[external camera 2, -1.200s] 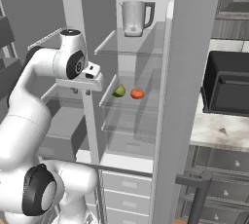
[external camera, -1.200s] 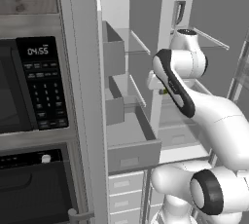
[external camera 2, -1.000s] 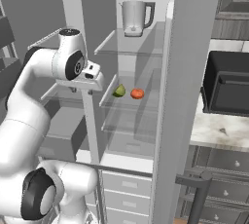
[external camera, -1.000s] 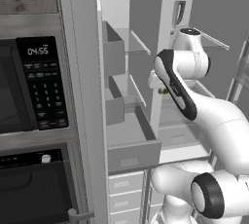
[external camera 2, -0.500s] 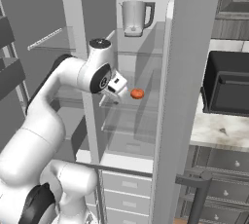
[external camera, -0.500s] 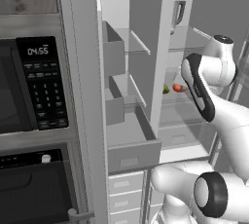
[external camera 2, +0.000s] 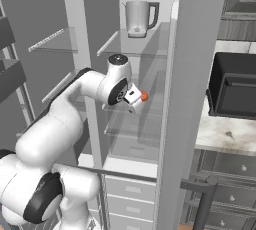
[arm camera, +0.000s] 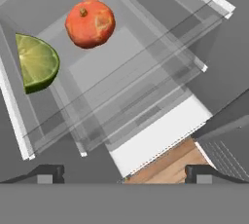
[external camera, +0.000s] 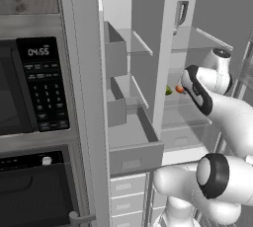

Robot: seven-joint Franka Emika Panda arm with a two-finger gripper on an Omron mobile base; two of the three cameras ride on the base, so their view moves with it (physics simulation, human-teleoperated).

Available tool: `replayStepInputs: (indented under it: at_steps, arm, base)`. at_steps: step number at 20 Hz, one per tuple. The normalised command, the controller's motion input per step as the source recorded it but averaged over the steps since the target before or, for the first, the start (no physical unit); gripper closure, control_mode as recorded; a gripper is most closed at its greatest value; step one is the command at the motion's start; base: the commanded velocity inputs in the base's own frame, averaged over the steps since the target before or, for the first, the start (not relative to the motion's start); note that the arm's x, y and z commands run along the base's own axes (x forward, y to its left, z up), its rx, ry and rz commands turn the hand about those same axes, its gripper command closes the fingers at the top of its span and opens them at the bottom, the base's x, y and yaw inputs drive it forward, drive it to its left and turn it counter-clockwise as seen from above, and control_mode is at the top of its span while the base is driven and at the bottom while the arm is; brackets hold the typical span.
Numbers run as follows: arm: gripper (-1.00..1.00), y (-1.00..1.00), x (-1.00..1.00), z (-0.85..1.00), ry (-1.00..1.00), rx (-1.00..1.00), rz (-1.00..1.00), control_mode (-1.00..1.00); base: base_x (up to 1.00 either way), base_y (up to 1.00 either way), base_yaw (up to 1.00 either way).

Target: Take the lemon wedge and squash from the fridge shelf and place them in the freezer drawer to begin freezing them.

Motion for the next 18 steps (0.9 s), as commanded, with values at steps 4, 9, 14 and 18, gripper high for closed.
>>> replayStepInputs:
  at_steps: [4,9,14,18]
  arm:
    - [-1.00,-0.04,0.63,-0.28,-0.06,0.02,-0.03,-1.00]
    - [-1.00,-0.28,0.40,-0.01,-0.03,0.03,-0.06,-1.00]
    - [-1.00,-0.34,0.46,0.00,0.00,0.04,-0.01,-1.00]
    - [-1.00,-0.09,0.70,-0.20,0.01,0.02,0.00,-1.00]
  base:
    - [0.00,0.00,0.00]
    - [0.00,0.00,0.00]
    - [0.00,0.00,0.00]
    - [0.00,0.00,0.00]
